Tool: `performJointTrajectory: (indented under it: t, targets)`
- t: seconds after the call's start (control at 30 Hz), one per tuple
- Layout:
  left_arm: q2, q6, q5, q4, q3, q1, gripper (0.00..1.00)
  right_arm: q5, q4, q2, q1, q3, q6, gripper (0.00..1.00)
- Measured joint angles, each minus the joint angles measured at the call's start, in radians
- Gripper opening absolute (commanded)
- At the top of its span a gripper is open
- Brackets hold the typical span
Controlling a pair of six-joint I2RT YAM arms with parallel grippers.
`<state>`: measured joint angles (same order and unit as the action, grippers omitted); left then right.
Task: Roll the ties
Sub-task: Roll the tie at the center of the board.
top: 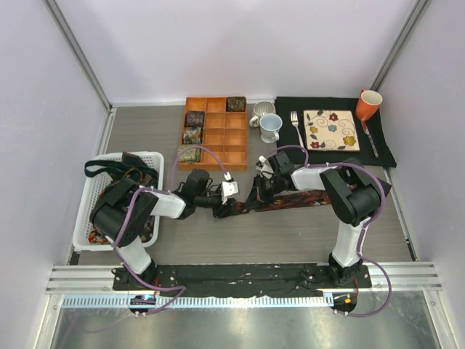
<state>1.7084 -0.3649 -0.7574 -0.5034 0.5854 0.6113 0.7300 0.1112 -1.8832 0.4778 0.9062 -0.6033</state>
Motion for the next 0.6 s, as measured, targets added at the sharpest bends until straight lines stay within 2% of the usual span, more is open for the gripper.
performJointTrajectory:
  t: [0.13,0.23,0.27,0.3,0.33,0.37,0.6]
  targets:
    - [0.0,0.004,0.007,0.003,0.002,0.004,0.24,0.006,0.004,-0.002,-0.002,0.001,0.0,0.01]
    - [-0.006,0.002,0.018,0.021,0.005,0.009,0.19,0.006,0.01,-0.003,-0.002,0.005,0.0,0.01]
    - [-0.012,-0.002,0.029,0.035,0.009,0.013,0.23,0.006,0.011,-0.003,-0.002,0.006,0.001,0.01]
    - [-0.018,-0.005,0.039,0.048,0.012,0.017,0.32,0.006,0.012,-0.003,-0.002,0.006,0.001,0.01]
    - [-0.024,-0.006,0.048,0.06,0.014,0.02,0.52,0.006,0.013,-0.003,-0.002,0.006,0.001,0.01]
    - [-0.029,-0.005,0.055,0.068,0.015,0.023,0.57,0.006,0.012,-0.003,-0.002,0.006,0.001,0.01]
    - [-0.023,0.064,0.038,0.042,0.014,0.031,0.58,0.013,0.01,-0.008,-0.003,0.006,0.0,0.01]
